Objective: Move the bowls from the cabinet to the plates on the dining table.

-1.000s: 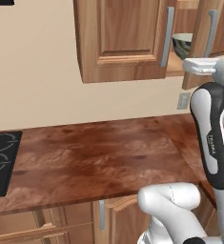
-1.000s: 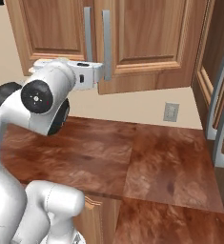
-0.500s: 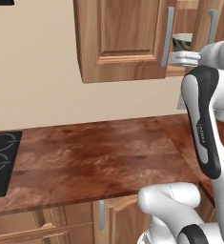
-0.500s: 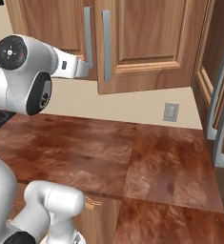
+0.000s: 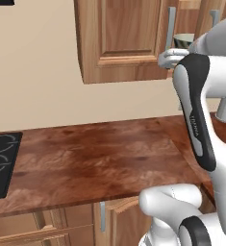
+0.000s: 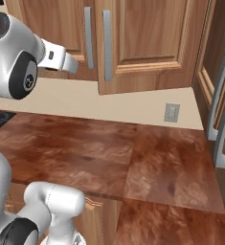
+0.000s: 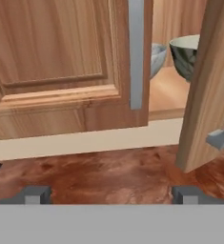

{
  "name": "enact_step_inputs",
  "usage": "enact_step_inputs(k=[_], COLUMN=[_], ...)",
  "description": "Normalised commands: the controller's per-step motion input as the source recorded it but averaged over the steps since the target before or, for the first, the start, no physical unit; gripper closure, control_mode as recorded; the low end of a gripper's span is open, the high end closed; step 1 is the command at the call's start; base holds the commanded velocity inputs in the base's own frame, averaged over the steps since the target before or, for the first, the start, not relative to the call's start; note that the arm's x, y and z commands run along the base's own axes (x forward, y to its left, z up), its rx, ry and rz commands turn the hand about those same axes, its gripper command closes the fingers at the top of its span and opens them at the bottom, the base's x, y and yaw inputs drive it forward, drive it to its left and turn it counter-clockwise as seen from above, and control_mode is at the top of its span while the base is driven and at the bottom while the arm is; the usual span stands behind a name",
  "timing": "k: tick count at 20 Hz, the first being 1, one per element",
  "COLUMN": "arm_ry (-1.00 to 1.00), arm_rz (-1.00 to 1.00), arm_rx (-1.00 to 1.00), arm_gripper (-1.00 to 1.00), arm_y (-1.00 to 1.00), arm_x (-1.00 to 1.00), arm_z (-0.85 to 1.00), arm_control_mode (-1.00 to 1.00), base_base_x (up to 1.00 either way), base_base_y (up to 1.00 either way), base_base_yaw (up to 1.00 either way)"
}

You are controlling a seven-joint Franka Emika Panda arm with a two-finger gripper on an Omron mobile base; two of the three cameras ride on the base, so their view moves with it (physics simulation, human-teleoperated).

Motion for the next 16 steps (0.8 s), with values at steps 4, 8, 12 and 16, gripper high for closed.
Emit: enact_step_inputs(k=[4,8,12,16], arm_ry=[0.0,0.0,0.0,0.0], arm_rz=[0.02,0.0,0.0,0.0], arm_rx=[-0.18,-0.16,-0.2,-0.2], arm_gripper=[-1.0,-1.0,-1.0,-1.0], arm_y=[0.0,0.0,0.01,0.0], arm_x=[0.0,0.0,0.13,0.47], arm_z=[0.0,0.0,-0.02,-0.06], arm_control_mode=[-1.0,-1.0,-1.0,-1.0], base_base_x=[0.0,0.0,0.0,0.0], base_base_y=[0.0,0.0,0.0,0.0], base_base_yaw=[0.0,0.0,0.0,0.0])
